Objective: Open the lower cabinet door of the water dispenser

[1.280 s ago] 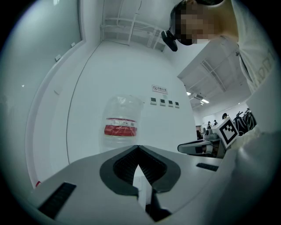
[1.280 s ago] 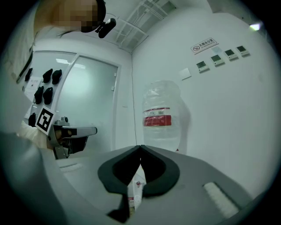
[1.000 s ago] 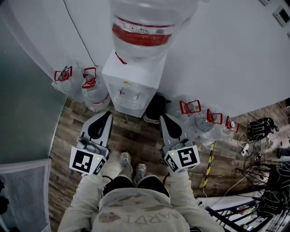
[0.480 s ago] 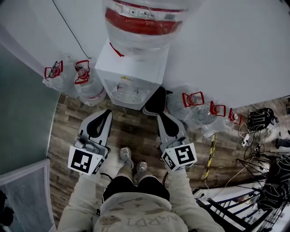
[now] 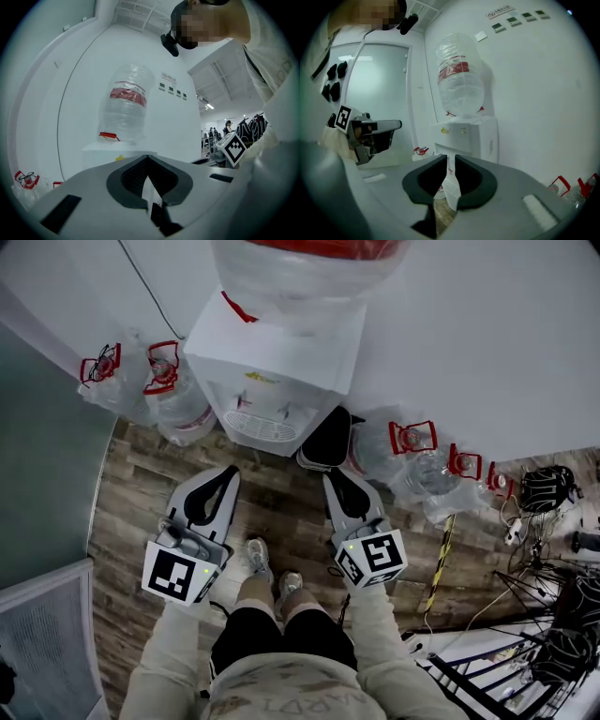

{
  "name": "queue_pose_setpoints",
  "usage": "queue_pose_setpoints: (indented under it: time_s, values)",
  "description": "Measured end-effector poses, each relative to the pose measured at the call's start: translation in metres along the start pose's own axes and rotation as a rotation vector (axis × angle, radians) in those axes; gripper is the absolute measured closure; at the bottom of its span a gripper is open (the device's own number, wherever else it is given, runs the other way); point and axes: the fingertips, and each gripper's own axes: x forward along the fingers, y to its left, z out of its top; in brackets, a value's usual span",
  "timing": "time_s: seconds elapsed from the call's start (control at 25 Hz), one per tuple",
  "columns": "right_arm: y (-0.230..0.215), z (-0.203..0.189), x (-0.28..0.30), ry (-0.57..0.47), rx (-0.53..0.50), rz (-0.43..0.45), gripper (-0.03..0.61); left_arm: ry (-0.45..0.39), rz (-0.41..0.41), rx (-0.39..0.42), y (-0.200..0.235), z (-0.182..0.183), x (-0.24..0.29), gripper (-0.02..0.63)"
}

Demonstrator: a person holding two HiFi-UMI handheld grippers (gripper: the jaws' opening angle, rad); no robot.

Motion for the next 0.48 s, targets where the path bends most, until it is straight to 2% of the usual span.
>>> queue_pose_setpoints:
  time_s: [0.48]
  values:
    - [-0.033,-0.138,0.042,0.033,0.011,0.022,0.482,-0.009,0.019,0.011,0.004,-0.120,0.015,0.611]
